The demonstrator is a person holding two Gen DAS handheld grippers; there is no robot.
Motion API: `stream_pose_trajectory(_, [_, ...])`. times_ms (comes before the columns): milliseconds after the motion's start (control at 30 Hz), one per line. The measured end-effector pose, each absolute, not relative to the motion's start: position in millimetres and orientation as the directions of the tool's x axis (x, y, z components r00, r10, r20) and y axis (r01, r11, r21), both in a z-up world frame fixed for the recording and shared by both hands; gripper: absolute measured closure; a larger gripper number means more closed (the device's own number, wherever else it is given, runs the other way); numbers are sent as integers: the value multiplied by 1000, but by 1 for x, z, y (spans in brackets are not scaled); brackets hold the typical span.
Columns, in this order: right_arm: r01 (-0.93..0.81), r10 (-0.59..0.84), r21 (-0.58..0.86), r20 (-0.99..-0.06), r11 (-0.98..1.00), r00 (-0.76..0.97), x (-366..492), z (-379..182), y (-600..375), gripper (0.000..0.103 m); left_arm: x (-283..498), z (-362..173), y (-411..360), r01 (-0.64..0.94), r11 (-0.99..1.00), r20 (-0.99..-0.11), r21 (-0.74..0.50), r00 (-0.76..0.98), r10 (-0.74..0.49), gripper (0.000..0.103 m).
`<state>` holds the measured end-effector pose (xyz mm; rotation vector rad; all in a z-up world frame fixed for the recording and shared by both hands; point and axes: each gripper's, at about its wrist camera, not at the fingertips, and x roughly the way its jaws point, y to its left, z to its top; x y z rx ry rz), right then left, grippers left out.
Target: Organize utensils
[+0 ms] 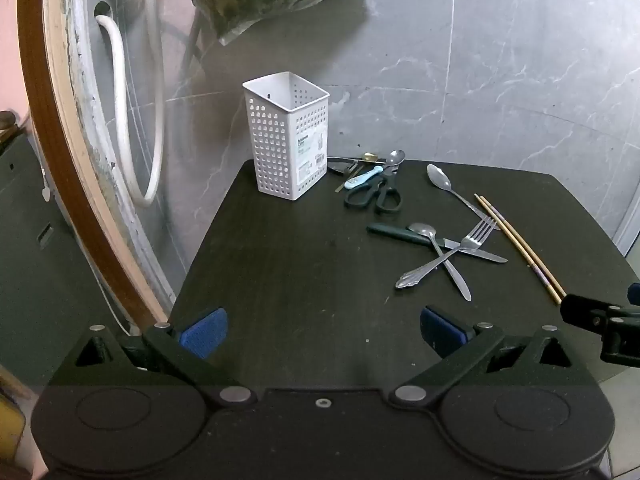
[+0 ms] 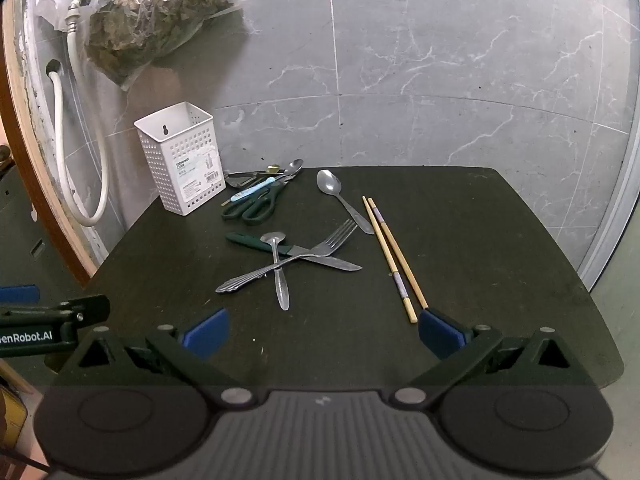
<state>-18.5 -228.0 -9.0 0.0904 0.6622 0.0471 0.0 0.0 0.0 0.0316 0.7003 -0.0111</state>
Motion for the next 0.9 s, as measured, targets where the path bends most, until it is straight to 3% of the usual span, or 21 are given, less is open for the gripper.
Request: stream_pose_trajectory(900, [-14, 69, 94, -612, 996, 787, -18, -8, -226, 0, 0, 0, 0, 21, 1000, -647, 22, 762, -2, 1])
